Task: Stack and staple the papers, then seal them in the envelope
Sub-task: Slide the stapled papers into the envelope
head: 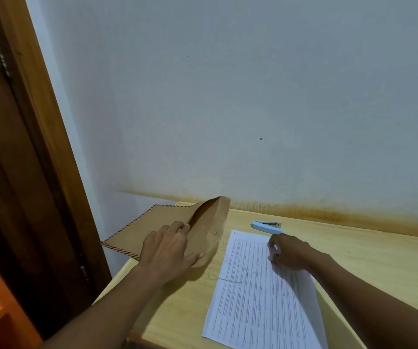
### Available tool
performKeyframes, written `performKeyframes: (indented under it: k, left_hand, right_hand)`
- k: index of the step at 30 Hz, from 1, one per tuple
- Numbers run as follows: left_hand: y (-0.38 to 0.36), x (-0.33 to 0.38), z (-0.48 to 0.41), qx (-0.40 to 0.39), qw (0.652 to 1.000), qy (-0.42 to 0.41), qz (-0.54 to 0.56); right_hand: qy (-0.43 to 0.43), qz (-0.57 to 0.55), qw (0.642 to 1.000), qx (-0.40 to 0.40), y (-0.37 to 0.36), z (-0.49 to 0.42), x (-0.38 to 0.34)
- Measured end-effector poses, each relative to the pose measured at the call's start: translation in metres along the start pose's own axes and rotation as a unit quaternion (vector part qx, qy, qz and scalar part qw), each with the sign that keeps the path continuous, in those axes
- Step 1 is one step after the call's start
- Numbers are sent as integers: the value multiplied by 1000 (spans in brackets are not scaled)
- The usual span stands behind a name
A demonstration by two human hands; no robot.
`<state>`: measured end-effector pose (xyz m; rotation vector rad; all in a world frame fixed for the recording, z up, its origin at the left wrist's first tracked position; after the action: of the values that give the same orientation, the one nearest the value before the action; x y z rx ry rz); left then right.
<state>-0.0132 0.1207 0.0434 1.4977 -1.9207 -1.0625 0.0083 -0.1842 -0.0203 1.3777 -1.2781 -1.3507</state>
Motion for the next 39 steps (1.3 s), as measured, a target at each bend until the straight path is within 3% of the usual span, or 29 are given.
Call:
performKeyframes:
  k: [8, 25, 30, 35, 39]
  left_hand:
    - [-2, 11, -4, 11, 1000, 0, 21]
    - [-8, 37, -3, -6, 999, -36, -3]
    - [-9, 36, -4, -7, 999, -28, 13]
    - [-10, 36, -8, -13, 1000, -13, 11]
    - [-8, 40, -15, -8, 1000, -9, 19]
  right_hand:
    - [-1, 42, 999, -18, 12, 7, 25]
    - [-48, -93, 994, -8, 16, 29, 53]
    - [-44, -149, 986, -66, 37, 27, 65]
    - [-27, -79, 996, -16, 98, 20, 78]
    - [-17, -88, 994, 56, 158, 23, 77]
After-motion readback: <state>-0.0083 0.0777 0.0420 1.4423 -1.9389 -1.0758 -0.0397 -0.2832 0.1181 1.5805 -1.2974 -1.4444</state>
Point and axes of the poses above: each hand's wrist, its own z-axis away from the middle knuckle, its own y-axis out of the back of the hand, x = y × z, the point moved 6 cm from there along -z, towards the middle knuckle, and after that the axes turned 15 degrees about x, right-handed, at the moved point
